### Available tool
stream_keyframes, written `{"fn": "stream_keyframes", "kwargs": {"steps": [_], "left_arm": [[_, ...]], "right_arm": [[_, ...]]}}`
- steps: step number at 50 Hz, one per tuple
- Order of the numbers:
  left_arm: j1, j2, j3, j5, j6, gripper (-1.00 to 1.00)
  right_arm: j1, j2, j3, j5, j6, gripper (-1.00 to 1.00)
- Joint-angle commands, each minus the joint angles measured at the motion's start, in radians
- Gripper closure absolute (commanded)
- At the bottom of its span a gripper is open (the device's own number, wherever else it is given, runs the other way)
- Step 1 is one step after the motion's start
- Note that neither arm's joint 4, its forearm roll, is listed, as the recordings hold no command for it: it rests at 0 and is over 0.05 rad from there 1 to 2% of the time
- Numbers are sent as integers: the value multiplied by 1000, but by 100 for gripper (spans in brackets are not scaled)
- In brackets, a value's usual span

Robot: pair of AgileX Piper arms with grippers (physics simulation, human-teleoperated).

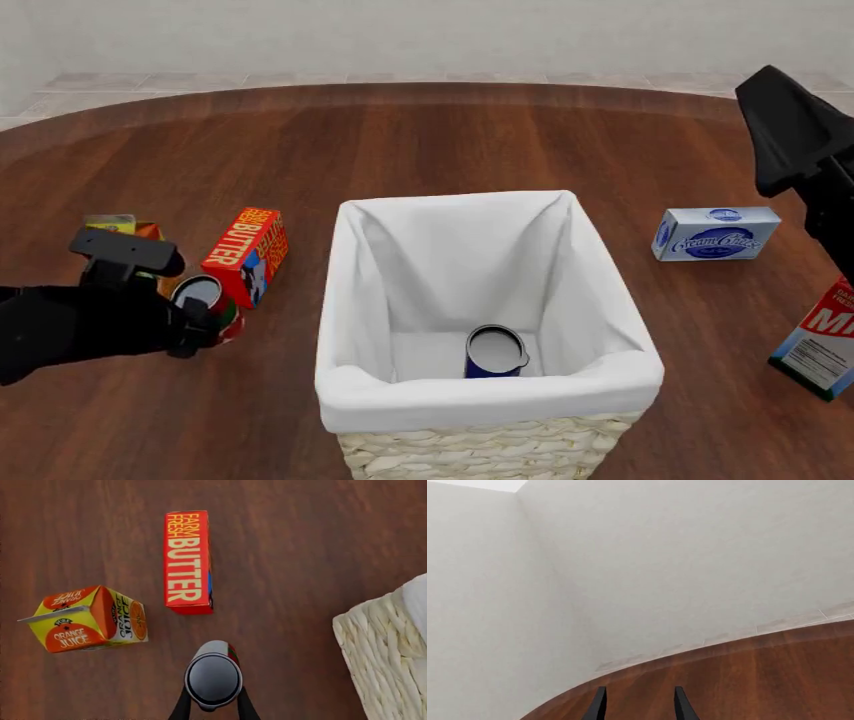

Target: Pick up the alphabet soup and the tomato sauce, and put them in the basket.

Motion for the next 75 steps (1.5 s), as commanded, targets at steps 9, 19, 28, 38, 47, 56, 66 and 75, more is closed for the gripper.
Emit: {"fn": "stream_keyframes", "kwargs": {"steps": [9, 19, 28, 38, 47, 56, 66, 75], "left_arm": [[-36, -96, -20, 81, -1, 100], [-43, -136, -47, 130, 0, 100], [-57, -158, -60, 154, -1, 100], [-80, -182, -101, 200, -5, 100], [-96, -193, -145, 238, 9, 100], [-112, -211, -201, 282, 14, 100], [-122, -213, -265, 311, 30, 100], [-130, -204, -308, 327, 52, 100]], "right_arm": [[0, 0, 0, 0, 0, -100], [0, 0, 0, 0, 0, -100], [0, 0, 0, 0, 0, -100], [0, 0, 0, 0, 0, -100], [0, 0, 0, 0, 0, -100], [0, 0, 0, 0, 0, -100], [0, 0, 0, 0, 0, -100], [0, 0, 0, 0, 0, -100]]}}
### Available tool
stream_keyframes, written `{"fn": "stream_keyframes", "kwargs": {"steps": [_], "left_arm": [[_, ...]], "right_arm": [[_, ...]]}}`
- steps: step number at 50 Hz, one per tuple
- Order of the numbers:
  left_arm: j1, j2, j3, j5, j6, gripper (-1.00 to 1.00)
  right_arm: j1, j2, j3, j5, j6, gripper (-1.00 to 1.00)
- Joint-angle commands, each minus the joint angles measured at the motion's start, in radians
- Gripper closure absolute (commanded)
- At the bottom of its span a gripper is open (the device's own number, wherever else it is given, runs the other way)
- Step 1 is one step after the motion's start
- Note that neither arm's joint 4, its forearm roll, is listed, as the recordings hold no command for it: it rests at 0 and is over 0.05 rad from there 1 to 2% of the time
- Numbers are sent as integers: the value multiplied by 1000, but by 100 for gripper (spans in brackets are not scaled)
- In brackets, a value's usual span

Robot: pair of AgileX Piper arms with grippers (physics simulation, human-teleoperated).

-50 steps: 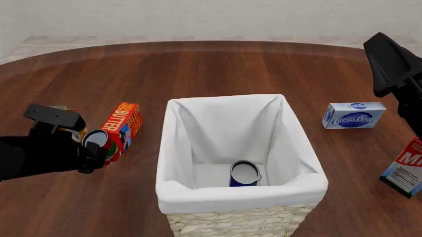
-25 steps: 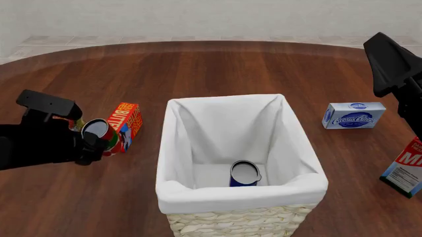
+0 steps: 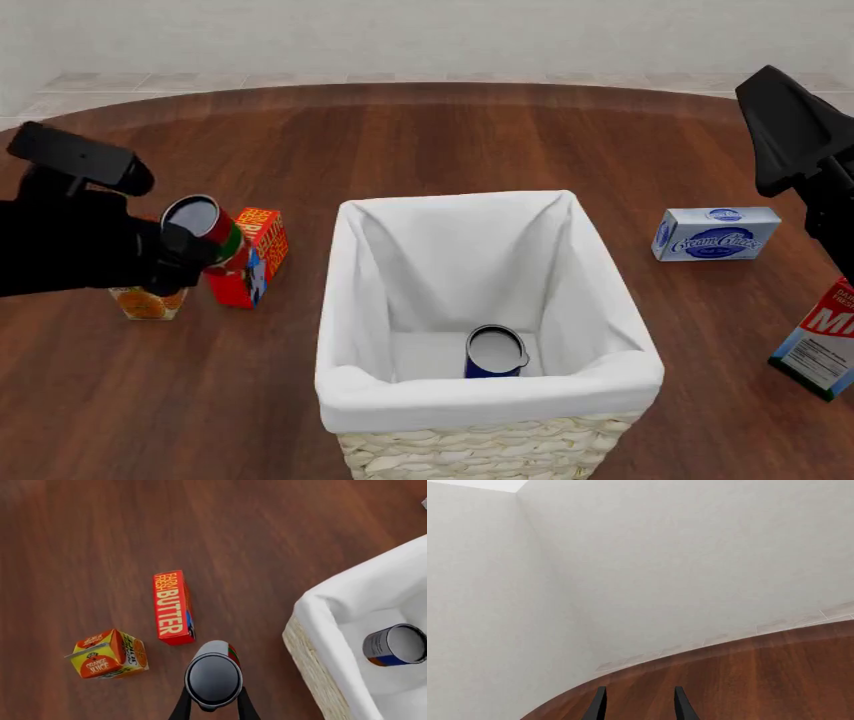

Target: Pick up the alphabet soup and the tomato sauce, and put them in the basket.

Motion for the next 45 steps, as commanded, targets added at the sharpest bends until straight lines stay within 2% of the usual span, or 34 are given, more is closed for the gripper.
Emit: {"fn": "stream_keyframes", "kwargs": {"steps": [1, 30, 45], "left_arm": [[-11, 6, -64, 24, 39, 100], [-62, 19, -212, 108, 94, 100], [-138, 47, -304, 152, 112, 100]], "right_arm": [[0, 0, 0, 0, 0, -100], [0, 0, 0, 0, 0, -100], [0, 0, 0, 0, 0, -100]]}}
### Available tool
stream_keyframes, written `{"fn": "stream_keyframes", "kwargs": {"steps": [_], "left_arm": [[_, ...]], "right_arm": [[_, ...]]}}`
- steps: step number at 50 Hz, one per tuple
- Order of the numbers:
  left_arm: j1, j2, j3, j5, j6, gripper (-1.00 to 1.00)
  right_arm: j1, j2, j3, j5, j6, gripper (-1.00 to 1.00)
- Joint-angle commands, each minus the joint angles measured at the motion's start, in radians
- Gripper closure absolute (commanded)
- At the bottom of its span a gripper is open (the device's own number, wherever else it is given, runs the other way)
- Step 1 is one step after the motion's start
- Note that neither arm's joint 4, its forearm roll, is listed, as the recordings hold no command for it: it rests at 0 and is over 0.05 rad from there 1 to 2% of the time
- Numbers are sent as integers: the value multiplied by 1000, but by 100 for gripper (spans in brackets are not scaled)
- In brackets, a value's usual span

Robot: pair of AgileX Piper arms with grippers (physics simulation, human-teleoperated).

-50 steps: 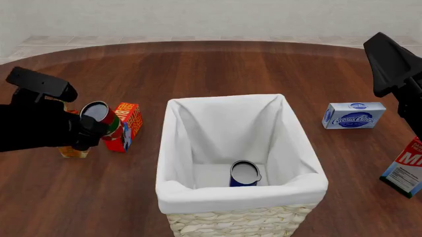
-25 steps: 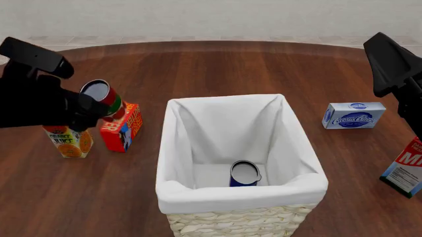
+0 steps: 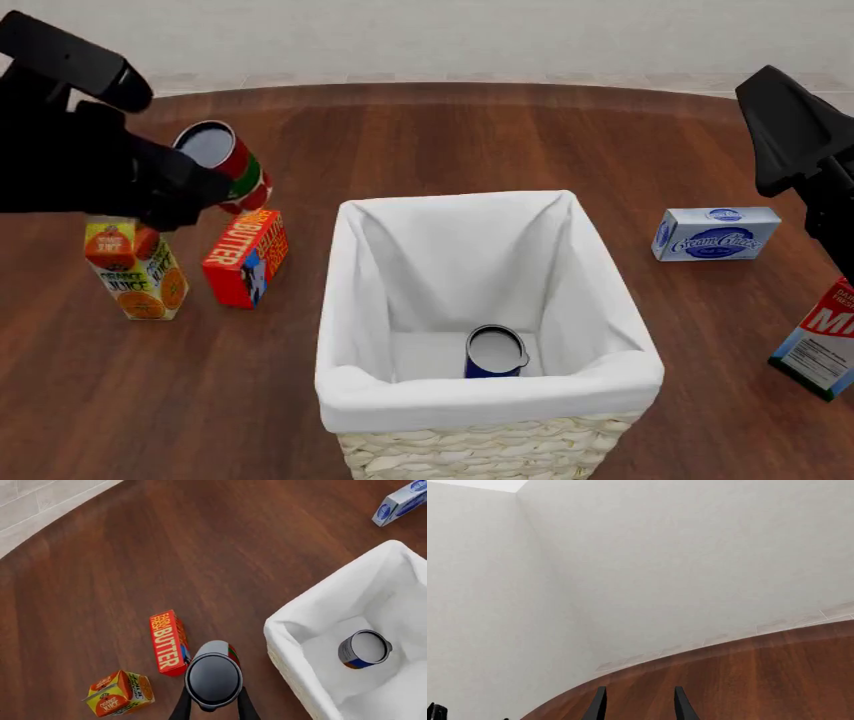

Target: Pick up the alphabet soup and the tomato sauce, and put them in the basket.

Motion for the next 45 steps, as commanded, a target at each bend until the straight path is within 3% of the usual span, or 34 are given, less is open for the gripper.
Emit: {"fn": "stream_keyframes", "kwargs": {"steps": [1, 45], "left_arm": [[-48, 18, -68, 30, 29, 100], [-250, 139, -171, 11, 29, 100]], "right_arm": [[0, 0, 0, 0, 0, -100], [0, 0, 0, 0, 0, -100]]}}
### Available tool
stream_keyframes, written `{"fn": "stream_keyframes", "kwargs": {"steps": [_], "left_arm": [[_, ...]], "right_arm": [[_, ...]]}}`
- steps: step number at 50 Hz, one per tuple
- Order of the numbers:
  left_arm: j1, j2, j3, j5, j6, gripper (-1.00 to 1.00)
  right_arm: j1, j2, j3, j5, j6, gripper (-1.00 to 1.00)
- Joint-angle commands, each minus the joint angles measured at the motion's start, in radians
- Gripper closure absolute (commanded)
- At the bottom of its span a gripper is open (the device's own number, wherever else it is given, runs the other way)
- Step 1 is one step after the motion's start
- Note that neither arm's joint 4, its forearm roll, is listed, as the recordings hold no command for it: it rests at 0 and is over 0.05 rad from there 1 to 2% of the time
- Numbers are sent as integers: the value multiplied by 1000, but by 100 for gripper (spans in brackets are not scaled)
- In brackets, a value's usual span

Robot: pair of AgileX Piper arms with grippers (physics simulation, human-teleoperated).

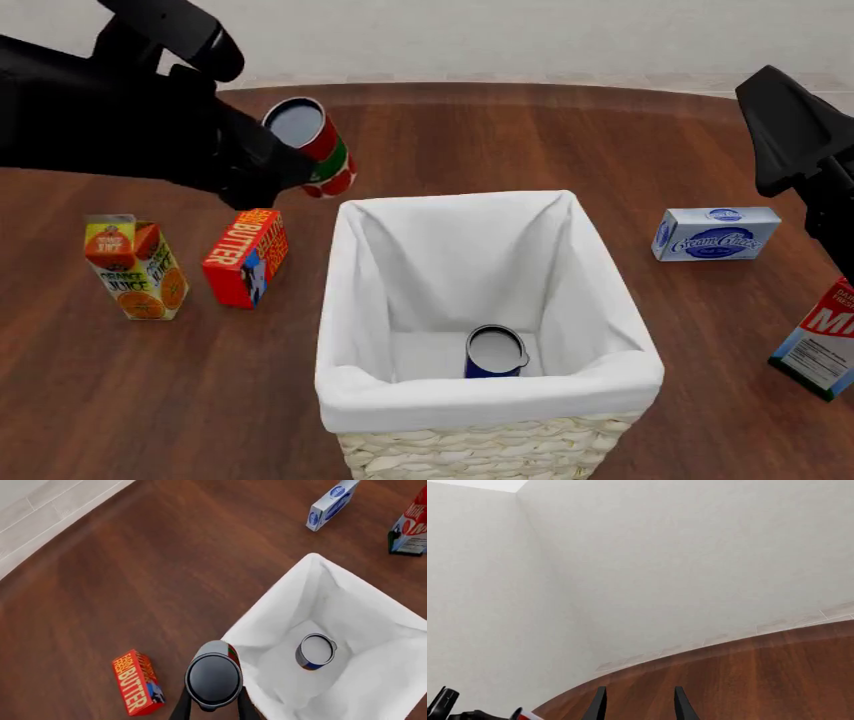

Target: Pick up the alphabet soup and the tomato sauce, and put them in the basket.

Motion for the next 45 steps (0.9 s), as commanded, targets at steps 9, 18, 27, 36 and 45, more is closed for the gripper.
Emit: {"fn": "stream_keyframes", "kwargs": {"steps": [9, 18, 27, 36, 45], "left_arm": [[-94, 58, -34, -15, 27, 100], [-124, 92, -50, -17, 39, 100], [-156, 123, -48, -20, 51, 100], [-172, 145, -44, -24, 60, 100], [-192, 167, -27, -34, 64, 100]], "right_arm": [[0, 0, 0, 0, 0, -100], [0, 0, 0, 0, 0, -100], [0, 0, 0, 0, 0, -100], [0, 0, 0, 0, 0, -100], [0, 0, 0, 0, 0, -100]]}}
